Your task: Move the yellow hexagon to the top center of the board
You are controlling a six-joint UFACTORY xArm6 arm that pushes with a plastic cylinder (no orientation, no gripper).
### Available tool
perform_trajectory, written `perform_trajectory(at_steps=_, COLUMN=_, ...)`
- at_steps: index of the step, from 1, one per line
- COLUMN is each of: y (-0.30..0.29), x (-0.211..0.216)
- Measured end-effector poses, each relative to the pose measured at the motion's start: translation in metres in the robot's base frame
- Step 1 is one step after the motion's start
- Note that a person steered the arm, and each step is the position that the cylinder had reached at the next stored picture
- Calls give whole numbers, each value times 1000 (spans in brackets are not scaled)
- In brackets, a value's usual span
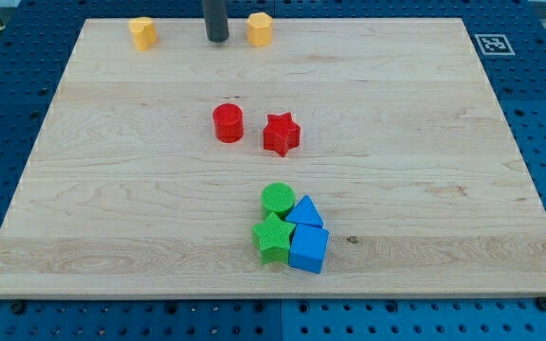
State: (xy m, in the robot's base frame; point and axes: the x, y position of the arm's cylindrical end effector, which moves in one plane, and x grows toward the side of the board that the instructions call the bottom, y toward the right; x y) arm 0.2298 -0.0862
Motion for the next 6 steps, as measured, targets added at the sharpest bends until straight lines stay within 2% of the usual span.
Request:
perform_trajectory(at_steps=4, y=60, x=-3)
perform_trajectory(at_steps=5, y=56, x=-3)
perform_trajectory(at_steps=6, y=24, x=-18)
